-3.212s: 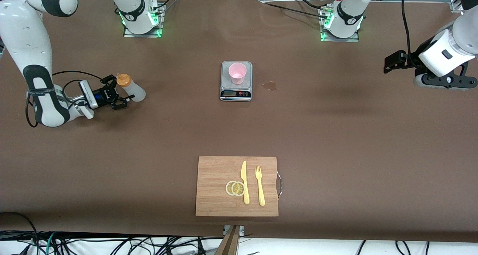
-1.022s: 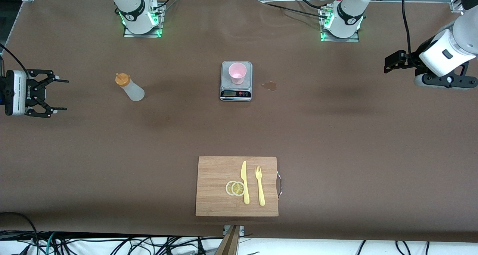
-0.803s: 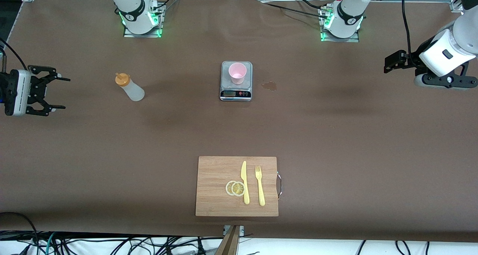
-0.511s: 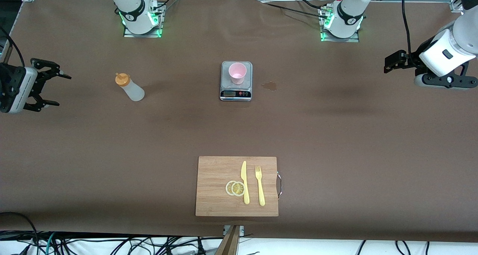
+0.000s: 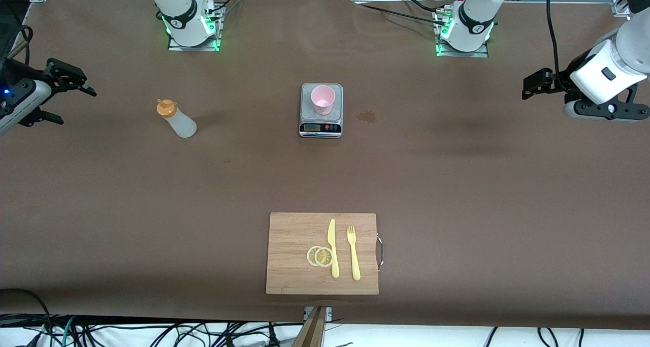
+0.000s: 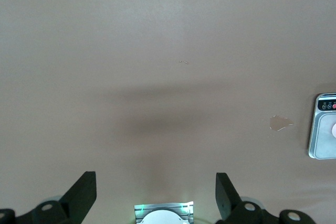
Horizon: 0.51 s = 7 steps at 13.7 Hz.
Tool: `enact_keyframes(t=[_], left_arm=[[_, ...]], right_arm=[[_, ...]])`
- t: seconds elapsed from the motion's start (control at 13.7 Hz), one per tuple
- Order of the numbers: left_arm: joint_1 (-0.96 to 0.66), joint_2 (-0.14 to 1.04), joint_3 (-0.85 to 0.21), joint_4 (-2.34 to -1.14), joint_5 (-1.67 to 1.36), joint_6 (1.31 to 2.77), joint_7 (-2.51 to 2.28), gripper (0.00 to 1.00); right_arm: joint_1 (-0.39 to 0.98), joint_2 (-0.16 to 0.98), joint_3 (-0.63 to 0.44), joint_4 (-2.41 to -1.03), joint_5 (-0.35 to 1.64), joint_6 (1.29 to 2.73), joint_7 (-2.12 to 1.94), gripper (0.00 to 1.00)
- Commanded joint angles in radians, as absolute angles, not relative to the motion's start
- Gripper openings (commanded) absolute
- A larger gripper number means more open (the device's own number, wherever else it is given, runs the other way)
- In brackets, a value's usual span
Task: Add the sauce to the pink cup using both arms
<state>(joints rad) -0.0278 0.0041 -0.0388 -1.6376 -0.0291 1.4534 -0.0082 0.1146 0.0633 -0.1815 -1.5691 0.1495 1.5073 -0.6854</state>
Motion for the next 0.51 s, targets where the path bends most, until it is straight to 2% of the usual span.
enact_keyframes(t=[0.0, 0.44], left_arm=[[-0.021, 0.006, -0.035, -1.617, -0.058, 1.434, 0.012, 1.0], [-0.026, 0.006, -0.043, -1.614, -0.057, 1.436, 0.0, 1.0]], right_arm=[[0.141, 0.014, -0.157, -1.595, 0.076, 1.526, -0.507, 1.0], [0.144, 0.008, -0.095, -1.585, 0.025, 1.526, -0.215, 1.0]])
